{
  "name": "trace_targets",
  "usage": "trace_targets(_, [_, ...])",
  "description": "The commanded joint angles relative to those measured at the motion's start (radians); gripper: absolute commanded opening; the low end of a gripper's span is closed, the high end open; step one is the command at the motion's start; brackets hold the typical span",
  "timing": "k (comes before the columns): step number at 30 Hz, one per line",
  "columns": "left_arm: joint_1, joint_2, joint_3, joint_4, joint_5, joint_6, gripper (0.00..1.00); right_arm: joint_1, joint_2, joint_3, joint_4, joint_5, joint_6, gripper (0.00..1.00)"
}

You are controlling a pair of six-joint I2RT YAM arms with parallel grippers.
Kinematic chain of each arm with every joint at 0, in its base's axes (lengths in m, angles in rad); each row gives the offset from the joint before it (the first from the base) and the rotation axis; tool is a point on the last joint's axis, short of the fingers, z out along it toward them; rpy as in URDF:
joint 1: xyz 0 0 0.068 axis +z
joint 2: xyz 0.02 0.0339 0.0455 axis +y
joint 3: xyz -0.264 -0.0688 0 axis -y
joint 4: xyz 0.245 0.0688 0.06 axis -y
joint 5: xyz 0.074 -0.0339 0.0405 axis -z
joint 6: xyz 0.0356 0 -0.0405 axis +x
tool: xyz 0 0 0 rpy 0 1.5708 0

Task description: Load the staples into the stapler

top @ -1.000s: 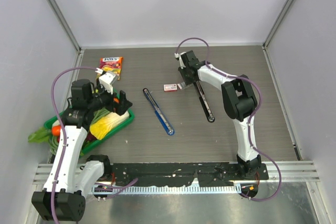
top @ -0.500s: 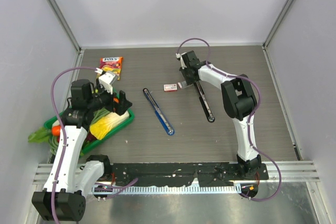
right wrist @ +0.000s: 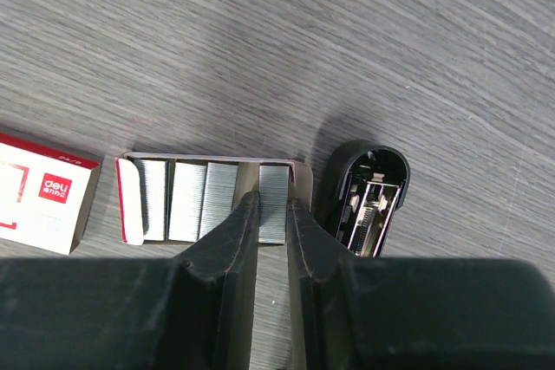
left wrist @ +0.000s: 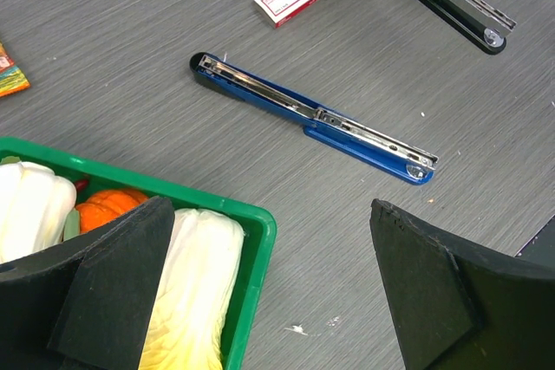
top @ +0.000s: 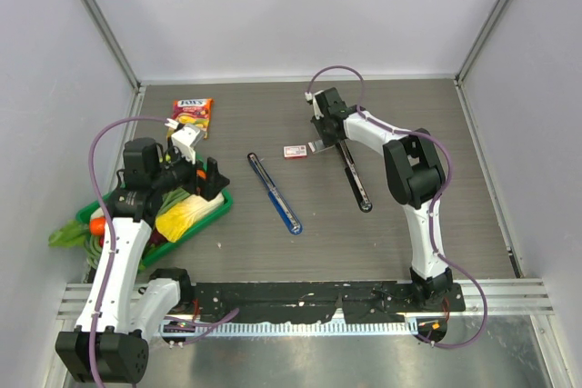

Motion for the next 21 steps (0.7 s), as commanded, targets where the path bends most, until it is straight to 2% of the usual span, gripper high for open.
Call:
trace_targets(1, [0.007, -0.003, -0.003, 0.046, 0.026, -0.009, 1.00, -0.004, -0.059, 0.037, 0.013, -0.012, 0.014, 0.18])
trace_targets(21, [0.042, -0.006, -0.008, 0.049, 0.041, -0.012, 1.00, -0.003, -0.140, 0.015, 0.022, -0.053, 0.030, 0.19])
